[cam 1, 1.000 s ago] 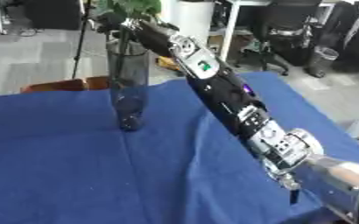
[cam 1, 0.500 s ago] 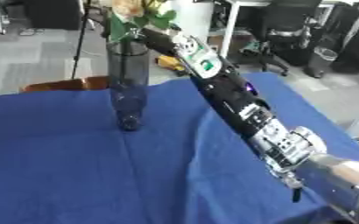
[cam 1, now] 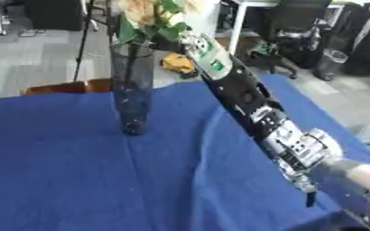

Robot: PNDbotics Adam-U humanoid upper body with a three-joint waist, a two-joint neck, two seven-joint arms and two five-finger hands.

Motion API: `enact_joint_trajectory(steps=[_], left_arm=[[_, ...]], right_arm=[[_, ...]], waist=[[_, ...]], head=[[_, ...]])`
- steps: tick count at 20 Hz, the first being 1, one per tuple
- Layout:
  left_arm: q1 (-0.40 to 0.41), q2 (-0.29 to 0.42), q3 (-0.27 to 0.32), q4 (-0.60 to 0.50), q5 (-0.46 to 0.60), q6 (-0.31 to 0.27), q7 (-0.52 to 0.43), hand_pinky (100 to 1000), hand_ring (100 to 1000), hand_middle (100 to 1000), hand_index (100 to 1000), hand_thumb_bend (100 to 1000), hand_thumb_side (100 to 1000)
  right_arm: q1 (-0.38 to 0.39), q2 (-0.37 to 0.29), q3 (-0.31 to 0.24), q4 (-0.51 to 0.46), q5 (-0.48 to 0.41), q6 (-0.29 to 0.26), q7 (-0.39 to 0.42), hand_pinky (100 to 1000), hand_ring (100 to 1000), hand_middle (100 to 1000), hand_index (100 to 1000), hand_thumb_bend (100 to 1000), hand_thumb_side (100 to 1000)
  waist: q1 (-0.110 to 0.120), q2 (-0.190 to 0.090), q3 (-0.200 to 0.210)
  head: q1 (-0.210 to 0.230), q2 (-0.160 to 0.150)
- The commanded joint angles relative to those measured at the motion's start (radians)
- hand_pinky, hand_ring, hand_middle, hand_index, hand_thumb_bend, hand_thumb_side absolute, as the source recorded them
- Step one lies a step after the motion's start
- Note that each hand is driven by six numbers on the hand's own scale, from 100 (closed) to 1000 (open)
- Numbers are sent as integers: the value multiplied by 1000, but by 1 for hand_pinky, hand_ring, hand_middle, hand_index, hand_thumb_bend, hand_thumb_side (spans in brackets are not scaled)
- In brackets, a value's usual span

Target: Arrange flowers into the vase.

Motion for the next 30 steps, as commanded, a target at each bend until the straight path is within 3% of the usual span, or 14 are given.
enact_joint_trajectory(steps=[1, 8, 12, 23, 30], left_arm=[[-8, 21, 6, -11, -1, 1, 3, 419, 568, 607, 774, 565, 751], [-8, 21, 7, -11, -1, 2, 4, 420, 567, 607, 774, 563, 753], [-8, 22, 7, -11, -1, 2, 5, 420, 567, 607, 774, 563, 753], [-7, 25, 11, -11, -1, 2, 8, 422, 566, 607, 774, 561, 754], [-4, 28, 13, -10, -2, 2, 10, 423, 566, 607, 774, 559, 755]], right_arm=[[-13, -40, -11, -20, 61, -14, -38, 1000, 1000, 877, 1000, 501, 826], [-3, -44, -17, 2, 119, -29, -98, 1000, 1000, 870, 1000, 578, 825], [0, -47, -17, 11, 125, -35, -115, 1000, 1000, 870, 1000, 578, 825], [40, -73, -40, 30, 111, -28, -175, 1000, 1000, 849, 1000, 655, 826], [68, -88, -52, 0, 79, -19, -177, 1000, 1000, 844, 1000, 658, 828]], waist=[[-9, -17, -1], [-8, -16, -3], [-8, -16, -3], [-6, -15, -16], [2, -15, -29]], head=[[3, 1], [6, -1], [7, -1], [17, -2], [19, -4]])
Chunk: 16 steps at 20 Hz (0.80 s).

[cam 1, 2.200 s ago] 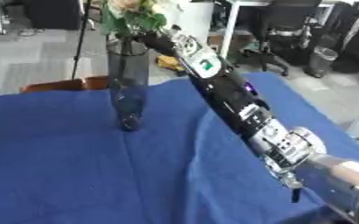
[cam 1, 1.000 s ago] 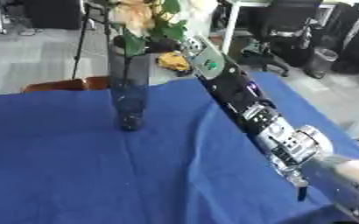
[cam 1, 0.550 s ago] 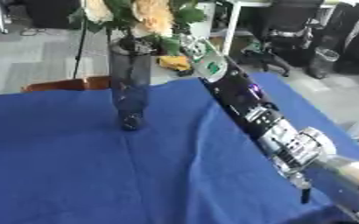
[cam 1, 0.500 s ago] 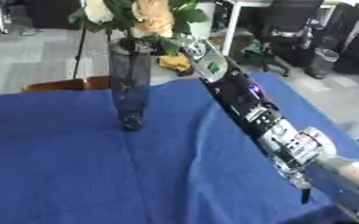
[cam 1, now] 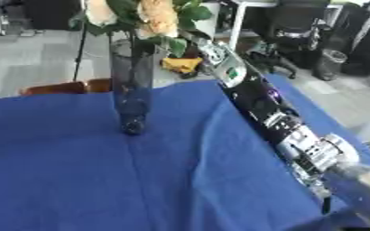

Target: Arrange flowers into the vase.

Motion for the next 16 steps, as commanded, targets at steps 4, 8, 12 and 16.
enact_joint_trajectory(steps=[4, 8, 12, 16], left_arm=[[-4, 22, 11, -11, -3, 0, 6, 423, 566, 607, 774, 558, 755], [2, 22, 14, -10, -3, 0, 8, 424, 567, 607, 774, 557, 755], [6, 24, 21, -10, -4, -2, 14, 425, 568, 608, 774, 560, 752], [11, 25, 29, -11, -6, -4, 21, 426, 569, 608, 774, 563, 749]], right_arm=[[9, -57, -24, -48, -36, 12, -4, 1000, 1000, 840, 1000, 659, 828], [38, -61, -32, -78, -64, 22, -7, 1000, 1000, 833, 1000, 659, 829], [77, -67, -43, -123, -113, 35, -8, 1000, 1000, 819, 1000, 658, 831], [131, -76, -56, -194, -182, 53, -3, 1000, 1000, 811, 1000, 663, 814]], waist=[[9, -13, -12], [13, -16, -24], [15, -17, -35], [18, -18, -46]], head=[[2, -6], [7, 0], [12, 1], [19, 2]])
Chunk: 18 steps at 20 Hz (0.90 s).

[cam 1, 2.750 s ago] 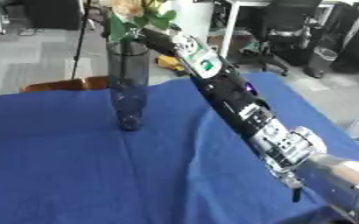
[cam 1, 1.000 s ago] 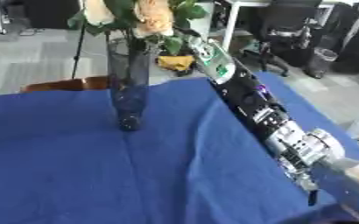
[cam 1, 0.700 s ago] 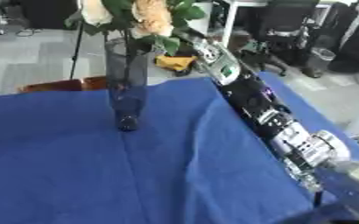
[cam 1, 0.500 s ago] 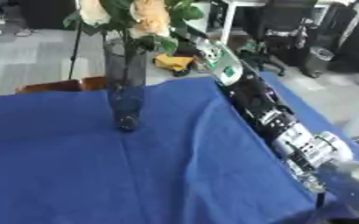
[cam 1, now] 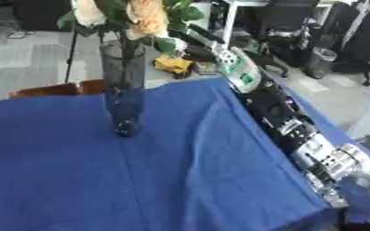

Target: Arrange flowers into the vase.

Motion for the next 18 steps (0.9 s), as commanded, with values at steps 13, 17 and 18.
enact_joint_trajectory(steps=[13, 17, 18], left_arm=[[8, 46, 64, -22, -16, -11, 54, 430, 575, 612, 774, 571, 739], [11, 49, 68, -24, -19, -12, 59, 430, 575, 612, 774, 571, 739], [12, 49, 68, -24, -19, -12, 59, 430, 575, 612, 774, 571, 739]], right_arm=[[304, -111, -92, -395, -262, -8, 4, 1000, 1000, 816, 1000, 702, 584], [365, -109, -113, -483, -283, 22, -4, 1000, 1000, 816, 1000, 702, 584], [369, -109, -114, -494, -283, 30, -6, 1000, 1000, 816, 1000, 702, 584]], waist=[[28, 0, -106], [28, 0, -115], [28, 0, -115]], head=[[96, -15], [104, -16], [105, -16]])
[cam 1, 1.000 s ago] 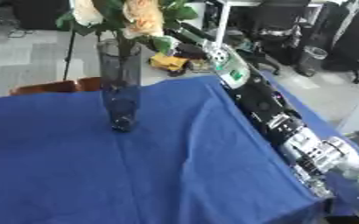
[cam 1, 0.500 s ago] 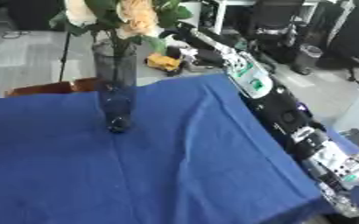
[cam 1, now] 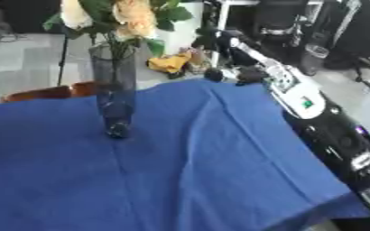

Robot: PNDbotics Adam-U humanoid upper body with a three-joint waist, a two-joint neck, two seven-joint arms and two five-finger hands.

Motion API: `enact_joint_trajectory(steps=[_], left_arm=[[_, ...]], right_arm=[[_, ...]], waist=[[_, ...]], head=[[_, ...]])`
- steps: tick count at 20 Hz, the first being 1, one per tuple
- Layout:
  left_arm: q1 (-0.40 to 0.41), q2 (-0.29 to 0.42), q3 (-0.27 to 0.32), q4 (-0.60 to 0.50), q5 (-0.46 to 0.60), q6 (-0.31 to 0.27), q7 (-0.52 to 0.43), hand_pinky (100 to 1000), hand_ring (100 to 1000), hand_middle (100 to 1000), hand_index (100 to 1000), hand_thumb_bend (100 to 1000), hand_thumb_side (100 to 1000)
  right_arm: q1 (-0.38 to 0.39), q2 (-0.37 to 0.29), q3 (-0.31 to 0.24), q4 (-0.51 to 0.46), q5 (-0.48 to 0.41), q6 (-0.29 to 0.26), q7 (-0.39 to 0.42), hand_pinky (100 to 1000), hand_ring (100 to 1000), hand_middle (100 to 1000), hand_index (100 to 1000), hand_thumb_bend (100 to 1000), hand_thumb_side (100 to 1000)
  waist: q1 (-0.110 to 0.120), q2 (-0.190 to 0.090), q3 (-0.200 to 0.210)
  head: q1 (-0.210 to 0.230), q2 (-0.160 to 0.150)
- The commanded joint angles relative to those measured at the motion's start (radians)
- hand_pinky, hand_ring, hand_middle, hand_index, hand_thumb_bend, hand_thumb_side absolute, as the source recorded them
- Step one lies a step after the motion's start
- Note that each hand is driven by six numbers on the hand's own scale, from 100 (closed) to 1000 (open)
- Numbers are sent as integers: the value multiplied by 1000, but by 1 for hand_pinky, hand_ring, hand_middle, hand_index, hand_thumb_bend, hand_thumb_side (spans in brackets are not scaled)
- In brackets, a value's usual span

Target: Arrange flowers into the vase.

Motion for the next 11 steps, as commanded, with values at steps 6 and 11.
enact_joint_trajectory(steps=[6, 11], left_arm=[[-6, 23, 9, -18, -4, -1, 6, 430, 575, 612, 774, 571, 739], [-6, 25, 15, -20, -6, -3, 10, 432, 583, 618, 773, 599, 708]], right_arm=[[2, -45, -24, -72, -16, 33, -10, 1000, 1000, 816, 1000, 702, 584], [9, -38, -29, -75, -20, 31, -10, 1000, 1000, 813, 1000, 690, 478]], waist=[[16, -1, 0], [17, 4, -7]], head=[[5, -7], [21, -15]])
